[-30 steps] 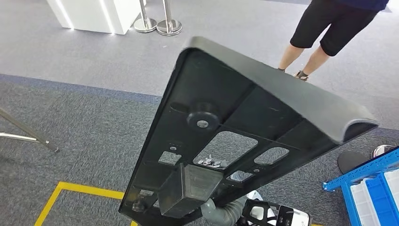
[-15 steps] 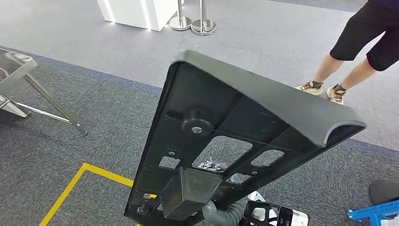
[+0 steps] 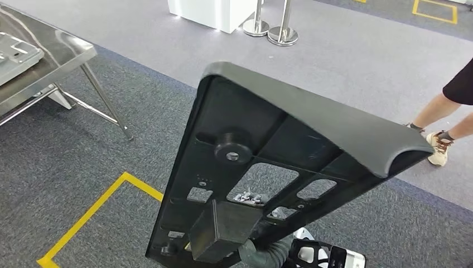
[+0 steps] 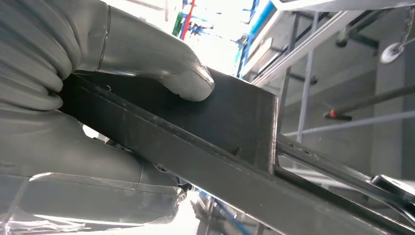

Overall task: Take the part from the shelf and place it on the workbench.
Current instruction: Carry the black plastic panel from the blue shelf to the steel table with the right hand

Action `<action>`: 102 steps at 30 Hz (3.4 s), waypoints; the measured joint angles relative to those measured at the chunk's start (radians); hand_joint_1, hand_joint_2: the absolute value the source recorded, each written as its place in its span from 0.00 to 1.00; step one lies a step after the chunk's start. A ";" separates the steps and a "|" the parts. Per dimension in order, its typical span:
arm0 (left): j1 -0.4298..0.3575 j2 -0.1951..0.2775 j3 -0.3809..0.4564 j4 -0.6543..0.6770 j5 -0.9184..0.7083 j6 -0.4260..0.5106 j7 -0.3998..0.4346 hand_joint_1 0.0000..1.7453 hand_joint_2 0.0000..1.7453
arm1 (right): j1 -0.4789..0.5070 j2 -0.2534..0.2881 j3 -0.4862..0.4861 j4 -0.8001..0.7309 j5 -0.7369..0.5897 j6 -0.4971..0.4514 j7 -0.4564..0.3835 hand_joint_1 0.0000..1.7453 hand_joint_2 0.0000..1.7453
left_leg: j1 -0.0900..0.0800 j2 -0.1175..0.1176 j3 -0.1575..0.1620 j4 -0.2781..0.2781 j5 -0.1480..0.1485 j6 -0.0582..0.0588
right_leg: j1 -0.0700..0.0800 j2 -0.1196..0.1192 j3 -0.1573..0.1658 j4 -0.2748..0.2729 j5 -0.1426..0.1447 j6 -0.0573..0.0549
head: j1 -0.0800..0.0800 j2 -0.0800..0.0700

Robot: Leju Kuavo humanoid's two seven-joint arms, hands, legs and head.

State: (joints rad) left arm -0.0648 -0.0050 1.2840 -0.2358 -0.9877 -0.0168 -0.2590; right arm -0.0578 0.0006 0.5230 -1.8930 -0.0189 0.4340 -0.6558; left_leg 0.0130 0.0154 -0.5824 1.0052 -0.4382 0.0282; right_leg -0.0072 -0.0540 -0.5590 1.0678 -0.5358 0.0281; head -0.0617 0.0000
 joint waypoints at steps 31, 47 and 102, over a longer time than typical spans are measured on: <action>-0.002 -0.002 0.000 0.000 0.000 0.000 0.000 0.00 0.00 | 0.003 -0.006 0.002 0.000 0.000 0.000 0.000 1.00 1.00 | 0.003 -0.015 0.006 -0.001 -0.008 -0.001 | -0.006 0.021 -0.021 0.022 -0.002 0.006 | 0.000 0.000; -0.008 -0.003 0.025 0.000 0.042 0.044 0.026 0.00 0.00 | -0.046 -0.015 0.012 0.065 -0.014 0.012 0.000 1.00 1.00 | -0.003 -0.046 -0.065 0.127 -0.075 -0.039 | -0.003 0.047 0.013 -0.097 0.085 -0.046 | 0.000 0.000; -0.013 0.012 0.052 0.000 0.054 -0.041 -0.043 0.00 0.00 | -0.061 -0.016 -0.005 0.063 -0.067 0.033 0.000 1.00 1.00 | 0.003 -0.036 0.009 0.005 -0.020 -0.025 | 0.001 0.059 -0.009 -0.053 0.066 -0.015 | 0.000 0.000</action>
State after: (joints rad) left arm -0.0775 0.0070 1.3363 -0.2358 -0.9337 -0.0575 -0.3018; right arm -0.1190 -0.0155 0.5179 -1.8301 -0.0862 0.4666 -0.6561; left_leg 0.0162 -0.0201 -0.5736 1.0103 -0.4583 0.0031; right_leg -0.0064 0.0045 -0.5676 1.0146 -0.4699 0.0136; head -0.0618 0.0000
